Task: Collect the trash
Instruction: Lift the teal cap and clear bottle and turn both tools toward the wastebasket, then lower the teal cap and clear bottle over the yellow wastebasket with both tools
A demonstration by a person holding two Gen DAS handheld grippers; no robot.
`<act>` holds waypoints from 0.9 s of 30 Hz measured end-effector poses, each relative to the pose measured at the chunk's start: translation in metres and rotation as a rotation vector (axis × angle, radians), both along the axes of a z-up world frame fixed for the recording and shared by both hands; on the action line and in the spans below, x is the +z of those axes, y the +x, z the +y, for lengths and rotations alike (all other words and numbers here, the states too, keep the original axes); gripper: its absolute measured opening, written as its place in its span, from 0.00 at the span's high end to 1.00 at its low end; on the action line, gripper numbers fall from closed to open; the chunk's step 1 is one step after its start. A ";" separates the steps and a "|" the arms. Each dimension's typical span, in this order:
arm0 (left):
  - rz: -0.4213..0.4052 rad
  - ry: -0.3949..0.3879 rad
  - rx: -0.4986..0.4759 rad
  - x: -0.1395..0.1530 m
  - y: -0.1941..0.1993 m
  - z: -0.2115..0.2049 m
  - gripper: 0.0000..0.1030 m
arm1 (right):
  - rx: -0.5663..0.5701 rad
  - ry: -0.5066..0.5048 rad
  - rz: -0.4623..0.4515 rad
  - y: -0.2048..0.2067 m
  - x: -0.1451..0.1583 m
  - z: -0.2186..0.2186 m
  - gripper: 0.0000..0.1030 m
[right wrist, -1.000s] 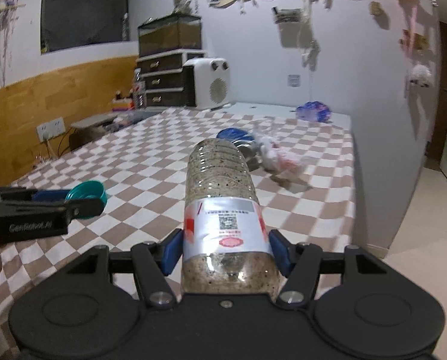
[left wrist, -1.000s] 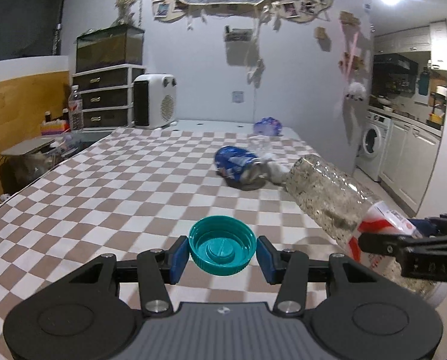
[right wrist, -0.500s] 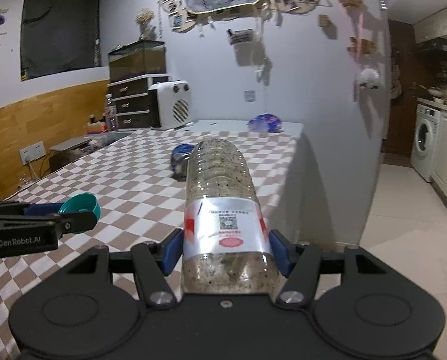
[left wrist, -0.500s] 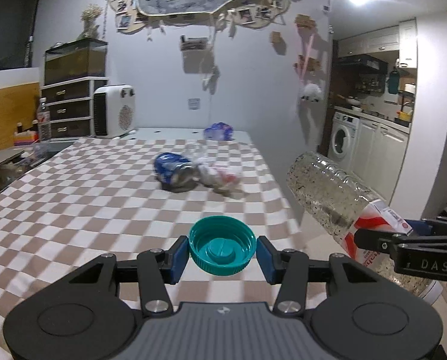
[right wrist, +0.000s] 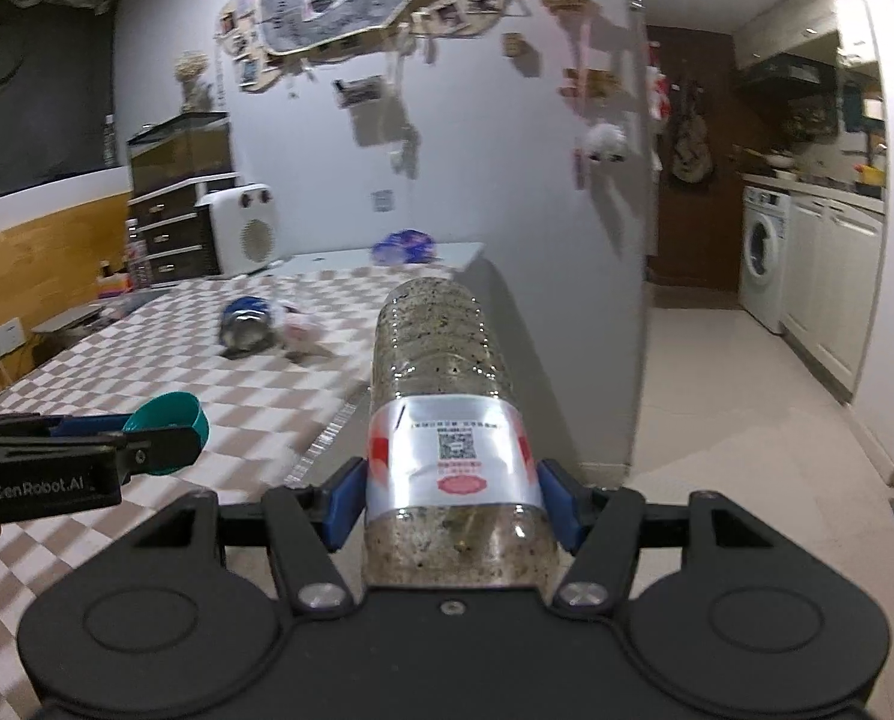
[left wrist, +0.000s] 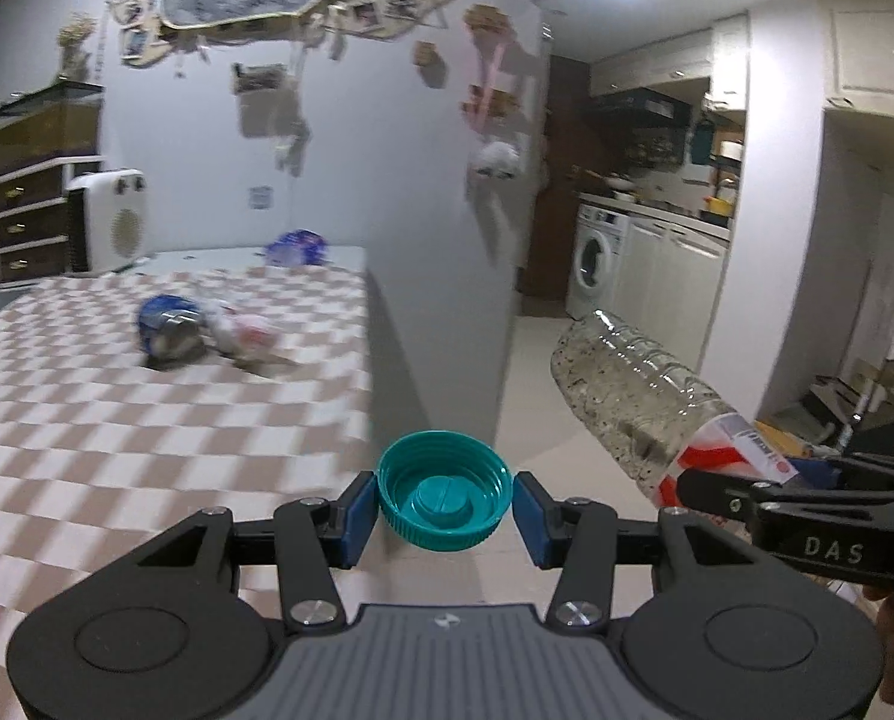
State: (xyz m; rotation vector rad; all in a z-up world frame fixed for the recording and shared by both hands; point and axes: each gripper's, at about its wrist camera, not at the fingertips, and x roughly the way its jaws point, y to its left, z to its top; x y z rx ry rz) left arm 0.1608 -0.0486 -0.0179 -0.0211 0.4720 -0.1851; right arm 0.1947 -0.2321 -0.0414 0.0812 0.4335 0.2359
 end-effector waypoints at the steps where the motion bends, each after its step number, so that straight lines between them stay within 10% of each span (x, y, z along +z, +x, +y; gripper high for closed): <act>1: 0.005 -0.002 -0.010 -0.003 0.001 -0.009 0.52 | -0.011 0.004 0.006 -0.001 -0.004 -0.009 0.39; 15: 0.177 -0.050 -0.074 -0.090 0.041 -0.117 0.52 | -0.136 0.021 0.154 -0.001 -0.081 -0.107 0.39; 27: 0.406 -0.037 -0.034 -0.211 0.106 -0.128 0.52 | -0.193 0.124 0.382 0.043 -0.190 -0.137 0.39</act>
